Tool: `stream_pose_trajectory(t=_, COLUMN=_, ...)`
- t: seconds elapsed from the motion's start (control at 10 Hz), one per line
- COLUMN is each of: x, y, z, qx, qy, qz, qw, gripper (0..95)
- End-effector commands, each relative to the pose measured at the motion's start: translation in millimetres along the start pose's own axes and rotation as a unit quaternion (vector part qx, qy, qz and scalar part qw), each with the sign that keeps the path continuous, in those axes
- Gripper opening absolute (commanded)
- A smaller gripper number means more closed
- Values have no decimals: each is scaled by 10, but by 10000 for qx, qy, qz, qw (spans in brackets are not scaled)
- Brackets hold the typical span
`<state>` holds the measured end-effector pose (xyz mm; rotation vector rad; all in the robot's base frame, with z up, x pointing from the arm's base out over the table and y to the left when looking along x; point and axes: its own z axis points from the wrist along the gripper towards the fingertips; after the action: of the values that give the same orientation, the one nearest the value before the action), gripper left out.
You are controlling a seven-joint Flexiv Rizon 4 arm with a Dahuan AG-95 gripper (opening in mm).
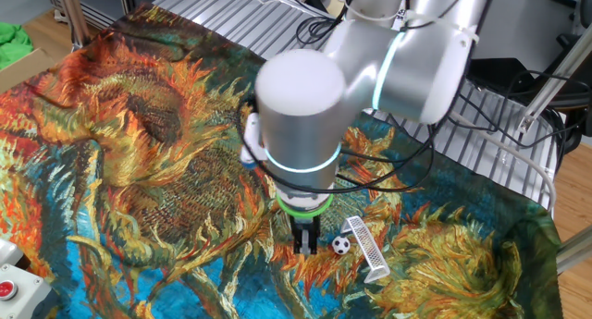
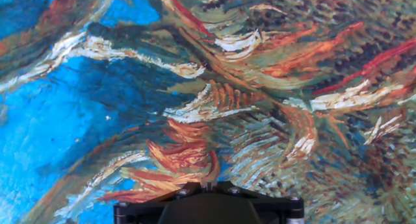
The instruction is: Push the soccer ball into the goal
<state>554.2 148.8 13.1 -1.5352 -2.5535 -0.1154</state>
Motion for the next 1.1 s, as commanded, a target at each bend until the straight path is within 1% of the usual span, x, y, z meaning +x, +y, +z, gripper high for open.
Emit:
stream_pose_trajectory(t=0.1, x=28, y=22, z=50, qx=18, qy=-20, qz=-148, qw=9999, gripper=0)
stream_pose_trajectory(t=0.2, x=40, y=25, z=62, qx=27, qy=14, qz=-271, qw=9996, gripper=0)
stream_pose_trajectory(t=0.3, x=54, y=22, z=61, qx=66, qy=47, qz=-376, qw=9993, gripper=0)
stream_pose_trajectory(t=0.4, x=57, y=22, z=58, qx=89, qy=41, qz=-425, qw=9990, gripper=0)
stream_pose_trajectory(t=0.5, x=0, y=50, z=52, qx=83, qy=49, qz=-453, qw=9989, gripper=0)
stream_pose_trajectory(t=0.6, x=-96, y=80, z=47, qx=102, qy=23, qz=-478, qw=9988, gripper=0)
stream_pose_trajectory(t=0.7, x=-265, y=104, z=41, qx=129, qy=-21, qz=-559, qw=9984, gripper=0)
stream_pose_trajectory(t=0.8, x=-545, y=106, z=46, qx=144, qy=-62, qz=-735, qw=9972, gripper=0)
stream_pose_trajectory(t=0.9, x=-603, y=105, z=47, qx=159, qy=-87, qz=-813, qw=9965, gripper=0)
stream_pose_trajectory(t=1.0, x=-603, y=105, z=47, qx=179, qy=-70, qz=-956, qw=9952, gripper=0)
stream_pose_trajectory(t=1.1, x=-603, y=105, z=47, qx=177, qy=-11, qz=-1051, qw=9943, gripper=0)
